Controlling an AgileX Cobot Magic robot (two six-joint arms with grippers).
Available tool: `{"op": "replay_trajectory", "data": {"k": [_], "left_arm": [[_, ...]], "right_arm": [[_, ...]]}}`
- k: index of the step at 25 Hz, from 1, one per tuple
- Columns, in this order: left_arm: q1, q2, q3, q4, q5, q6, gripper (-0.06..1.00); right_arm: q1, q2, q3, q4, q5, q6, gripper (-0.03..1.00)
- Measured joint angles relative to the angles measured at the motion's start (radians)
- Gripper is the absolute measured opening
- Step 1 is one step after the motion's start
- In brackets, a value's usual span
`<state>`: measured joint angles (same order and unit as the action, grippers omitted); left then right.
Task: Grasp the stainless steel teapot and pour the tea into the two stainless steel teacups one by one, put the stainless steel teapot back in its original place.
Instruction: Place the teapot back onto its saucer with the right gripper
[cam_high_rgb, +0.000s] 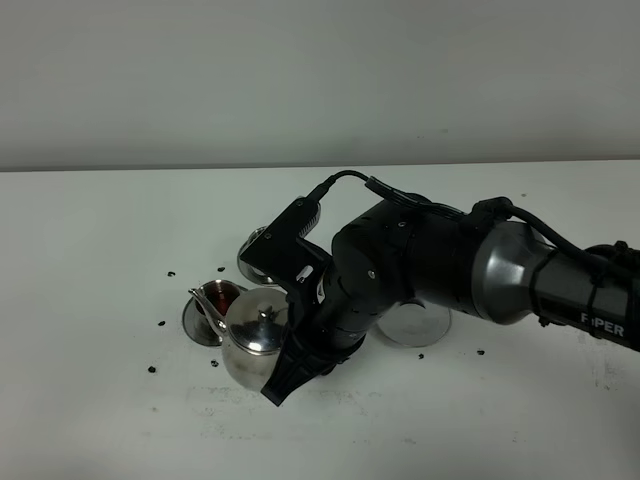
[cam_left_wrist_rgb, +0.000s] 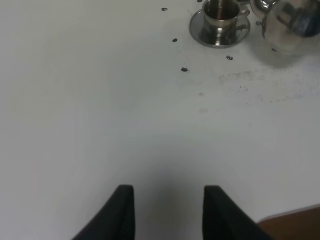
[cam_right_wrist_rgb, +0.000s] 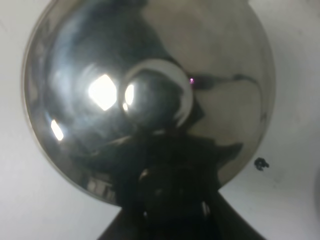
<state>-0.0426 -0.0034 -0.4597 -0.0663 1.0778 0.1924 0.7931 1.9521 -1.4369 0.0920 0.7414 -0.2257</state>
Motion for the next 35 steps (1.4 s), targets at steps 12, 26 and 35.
{"op": "replay_trajectory", "data": {"k": [12, 26, 35], "left_arm": [[0.000, 0.000, 0.000, 0.000, 0.000, 0.000, 0.31], [0.000, 0.000, 0.000, 0.000, 0.002, 0.000, 0.31], [0.000, 0.000, 0.000, 0.000, 0.002, 0.000, 0.31]], "right_arm": [[-0.013, 0.065, 0.000, 0.020, 0.004, 0.001, 0.20], [-0.289, -0.085, 0.009, -0.049, 0.145, 0.002, 0.20], [-0.378, -0.085, 0.097, -0.049, 0.051, 0.002, 0.20]]}}
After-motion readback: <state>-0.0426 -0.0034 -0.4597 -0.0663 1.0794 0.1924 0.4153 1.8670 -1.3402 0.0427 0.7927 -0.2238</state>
